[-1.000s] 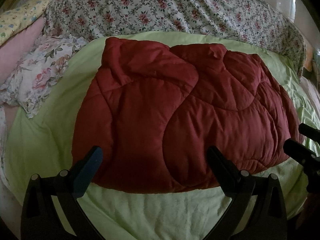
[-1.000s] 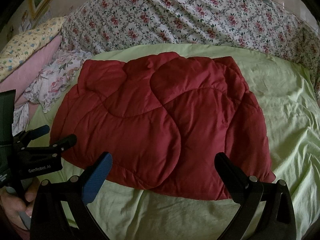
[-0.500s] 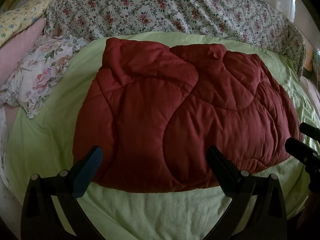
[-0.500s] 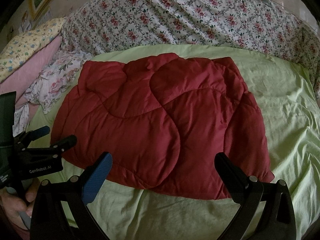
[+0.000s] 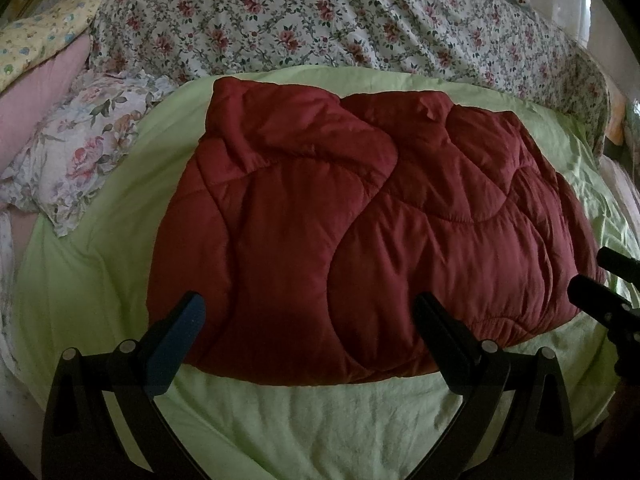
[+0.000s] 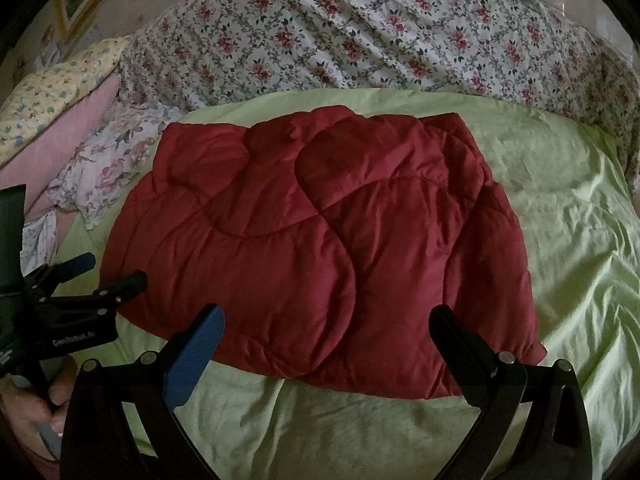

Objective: Fold large clothes

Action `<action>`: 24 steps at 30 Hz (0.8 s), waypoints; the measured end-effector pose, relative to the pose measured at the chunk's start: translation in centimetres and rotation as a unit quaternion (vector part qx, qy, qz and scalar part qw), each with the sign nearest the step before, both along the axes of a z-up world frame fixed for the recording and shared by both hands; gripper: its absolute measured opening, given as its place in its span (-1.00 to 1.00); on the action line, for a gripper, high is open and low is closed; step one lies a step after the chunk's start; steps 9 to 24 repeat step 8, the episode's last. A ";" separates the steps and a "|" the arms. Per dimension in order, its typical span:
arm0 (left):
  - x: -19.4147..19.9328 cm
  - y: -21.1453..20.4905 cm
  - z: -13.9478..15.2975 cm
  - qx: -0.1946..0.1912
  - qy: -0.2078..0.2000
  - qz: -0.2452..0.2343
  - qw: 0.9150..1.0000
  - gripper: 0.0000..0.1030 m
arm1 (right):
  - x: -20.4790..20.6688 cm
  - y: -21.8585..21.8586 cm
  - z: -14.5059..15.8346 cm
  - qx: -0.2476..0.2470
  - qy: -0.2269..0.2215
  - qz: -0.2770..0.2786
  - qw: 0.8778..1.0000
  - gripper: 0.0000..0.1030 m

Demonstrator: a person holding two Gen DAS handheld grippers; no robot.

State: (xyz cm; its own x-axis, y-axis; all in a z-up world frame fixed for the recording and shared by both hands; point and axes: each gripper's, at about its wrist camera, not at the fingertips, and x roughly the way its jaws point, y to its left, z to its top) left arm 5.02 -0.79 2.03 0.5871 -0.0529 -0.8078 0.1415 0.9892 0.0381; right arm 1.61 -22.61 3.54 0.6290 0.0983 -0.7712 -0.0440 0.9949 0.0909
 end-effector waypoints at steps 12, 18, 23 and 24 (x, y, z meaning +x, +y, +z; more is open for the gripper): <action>-0.2 -0.1 0.1 -0.006 0.000 -0.002 1.000 1.00 | -0.1 -0.1 -0.1 0.004 -0.001 -0.003 1.000 0.99; -0.2 -0.1 0.1 -0.006 0.000 -0.002 1.000 1.00 | -0.1 -0.1 -0.1 0.004 -0.001 -0.003 1.000 0.99; -0.2 -0.1 0.1 -0.006 0.000 -0.002 1.000 1.00 | -0.1 -0.1 -0.1 0.004 -0.001 -0.003 1.000 0.99; -0.2 -0.1 0.1 -0.006 0.000 -0.002 1.000 1.00 | -0.1 -0.1 -0.1 0.004 -0.001 -0.003 1.000 0.99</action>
